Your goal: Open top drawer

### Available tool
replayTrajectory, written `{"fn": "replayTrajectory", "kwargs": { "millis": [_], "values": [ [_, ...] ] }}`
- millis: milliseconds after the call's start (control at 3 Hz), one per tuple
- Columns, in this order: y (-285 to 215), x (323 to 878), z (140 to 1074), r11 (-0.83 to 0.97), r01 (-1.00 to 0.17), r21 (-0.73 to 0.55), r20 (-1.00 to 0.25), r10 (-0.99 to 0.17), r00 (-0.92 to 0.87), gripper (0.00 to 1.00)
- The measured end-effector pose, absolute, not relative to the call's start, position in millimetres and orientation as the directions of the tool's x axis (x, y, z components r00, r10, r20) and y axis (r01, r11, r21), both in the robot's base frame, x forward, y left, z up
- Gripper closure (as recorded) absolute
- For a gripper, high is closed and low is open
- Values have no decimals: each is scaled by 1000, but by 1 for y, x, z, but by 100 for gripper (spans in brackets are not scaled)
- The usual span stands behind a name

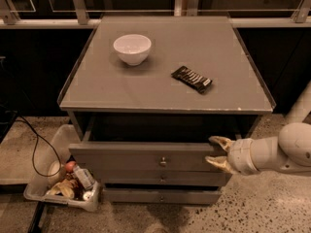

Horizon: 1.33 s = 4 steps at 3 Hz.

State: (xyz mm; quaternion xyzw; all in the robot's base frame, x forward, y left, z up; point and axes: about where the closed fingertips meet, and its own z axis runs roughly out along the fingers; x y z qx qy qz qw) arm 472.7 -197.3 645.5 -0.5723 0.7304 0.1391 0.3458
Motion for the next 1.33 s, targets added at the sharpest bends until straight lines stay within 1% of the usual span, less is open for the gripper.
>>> {"fn": "replayTrajectory", "kwargs": {
  "millis": [333, 1000, 1333],
  "values": [
    [-196, 475, 650, 306, -932, -193, -664, -740, -106, 100],
    [-192, 469, 658, 296, -936, -190, -669, -737, -97, 100],
    [-192, 469, 658, 295, -936, -190, -669, -737, -97, 81]
  ]
}}
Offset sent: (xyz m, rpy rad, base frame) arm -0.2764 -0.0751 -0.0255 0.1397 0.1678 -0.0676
